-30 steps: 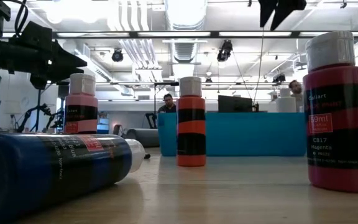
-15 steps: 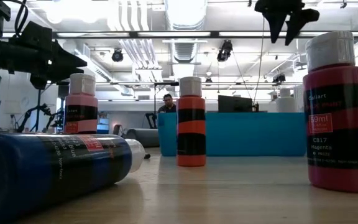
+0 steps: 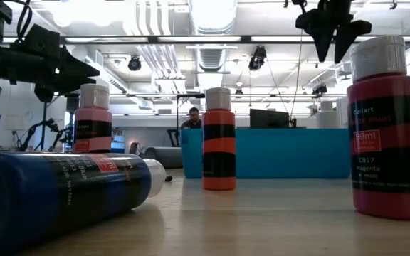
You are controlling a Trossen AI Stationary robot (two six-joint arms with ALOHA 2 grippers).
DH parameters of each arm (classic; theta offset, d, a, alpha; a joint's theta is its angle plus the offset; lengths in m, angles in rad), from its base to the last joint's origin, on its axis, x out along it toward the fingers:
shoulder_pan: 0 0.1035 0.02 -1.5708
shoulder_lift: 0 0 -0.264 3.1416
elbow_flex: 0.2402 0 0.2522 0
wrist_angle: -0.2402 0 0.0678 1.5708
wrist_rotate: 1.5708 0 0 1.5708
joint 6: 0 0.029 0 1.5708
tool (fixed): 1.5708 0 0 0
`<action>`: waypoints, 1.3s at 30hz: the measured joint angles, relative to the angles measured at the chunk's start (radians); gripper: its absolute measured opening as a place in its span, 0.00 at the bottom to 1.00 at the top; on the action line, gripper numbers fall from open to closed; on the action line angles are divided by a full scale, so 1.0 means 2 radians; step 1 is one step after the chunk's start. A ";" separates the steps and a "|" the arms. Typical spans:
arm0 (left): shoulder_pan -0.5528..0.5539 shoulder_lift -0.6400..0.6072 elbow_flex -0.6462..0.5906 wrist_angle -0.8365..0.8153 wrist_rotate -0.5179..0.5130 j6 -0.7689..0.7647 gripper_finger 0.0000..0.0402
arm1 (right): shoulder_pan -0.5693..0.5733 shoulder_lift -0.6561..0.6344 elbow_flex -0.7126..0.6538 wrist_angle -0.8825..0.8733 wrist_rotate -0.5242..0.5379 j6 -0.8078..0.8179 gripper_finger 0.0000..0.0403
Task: Pick & Place Paint Supplies
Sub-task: Put the white paint bottle into the blue bin
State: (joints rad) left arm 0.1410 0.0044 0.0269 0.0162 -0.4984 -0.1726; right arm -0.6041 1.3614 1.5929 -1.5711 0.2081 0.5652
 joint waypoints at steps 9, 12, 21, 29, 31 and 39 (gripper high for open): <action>0.000 0.000 0.000 0.000 0.000 0.000 0.57 | -0.006 0.001 -0.013 0.004 0.000 0.000 0.62; 0.000 0.000 0.000 0.000 0.000 0.000 0.57 | -0.006 0.001 -0.028 0.007 0.000 0.000 0.64; 0.000 0.000 0.000 0.000 0.000 0.000 0.57 | -0.021 0.001 -0.072 0.049 -0.005 -0.009 0.67; 0.000 0.000 0.000 0.000 0.000 0.000 0.57 | -0.037 0.001 -0.108 0.087 -0.019 -0.025 0.60; 0.000 0.000 0.000 0.000 0.000 0.000 0.57 | -0.040 0.001 -0.115 0.088 -0.019 -0.027 0.59; 0.000 0.000 0.000 0.000 0.000 0.000 0.57 | -0.045 0.008 -0.134 0.116 -0.028 -0.035 0.62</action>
State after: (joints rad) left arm 0.1408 0.0041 0.0273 0.0162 -0.4980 -0.1724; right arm -0.6941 1.3780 1.3245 -1.3392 0.1513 0.4958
